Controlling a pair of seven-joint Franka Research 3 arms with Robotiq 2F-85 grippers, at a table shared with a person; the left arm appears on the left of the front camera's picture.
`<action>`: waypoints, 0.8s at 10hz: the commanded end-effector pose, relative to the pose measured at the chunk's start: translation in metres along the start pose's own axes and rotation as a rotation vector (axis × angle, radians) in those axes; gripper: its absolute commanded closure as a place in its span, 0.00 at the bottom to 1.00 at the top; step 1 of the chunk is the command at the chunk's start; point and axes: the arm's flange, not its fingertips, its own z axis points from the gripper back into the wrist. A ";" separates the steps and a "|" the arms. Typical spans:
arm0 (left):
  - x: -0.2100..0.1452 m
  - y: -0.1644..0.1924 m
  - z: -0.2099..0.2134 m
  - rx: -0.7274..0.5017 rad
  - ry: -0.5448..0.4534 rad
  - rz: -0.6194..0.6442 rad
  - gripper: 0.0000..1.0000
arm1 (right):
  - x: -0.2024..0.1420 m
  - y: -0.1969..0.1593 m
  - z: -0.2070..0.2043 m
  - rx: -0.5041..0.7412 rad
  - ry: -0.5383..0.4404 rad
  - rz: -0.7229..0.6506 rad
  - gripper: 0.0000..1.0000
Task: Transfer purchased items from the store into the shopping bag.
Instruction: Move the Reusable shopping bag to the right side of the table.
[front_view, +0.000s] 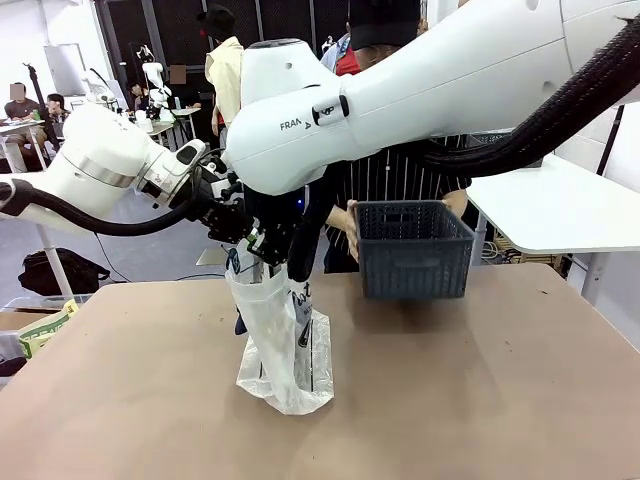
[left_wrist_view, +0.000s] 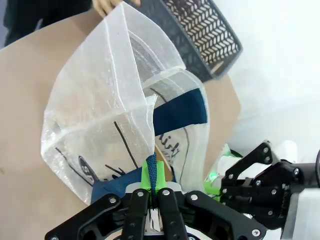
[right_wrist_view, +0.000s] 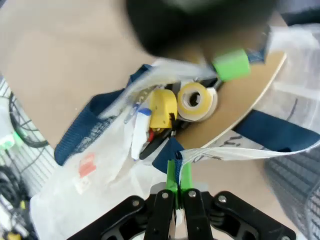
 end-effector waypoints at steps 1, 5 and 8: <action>0.008 0.009 0.007 -0.088 0.001 -0.021 1.00 | 0.009 -0.001 -0.004 0.038 -0.019 0.129 1.00; 0.009 0.009 0.004 -0.177 0.048 -0.075 1.00 | 0.020 0.008 -0.014 0.083 0.009 0.308 1.00; 0.010 0.012 0.004 -0.232 0.056 -0.082 1.00 | 0.032 0.019 -0.019 0.127 0.019 0.402 1.00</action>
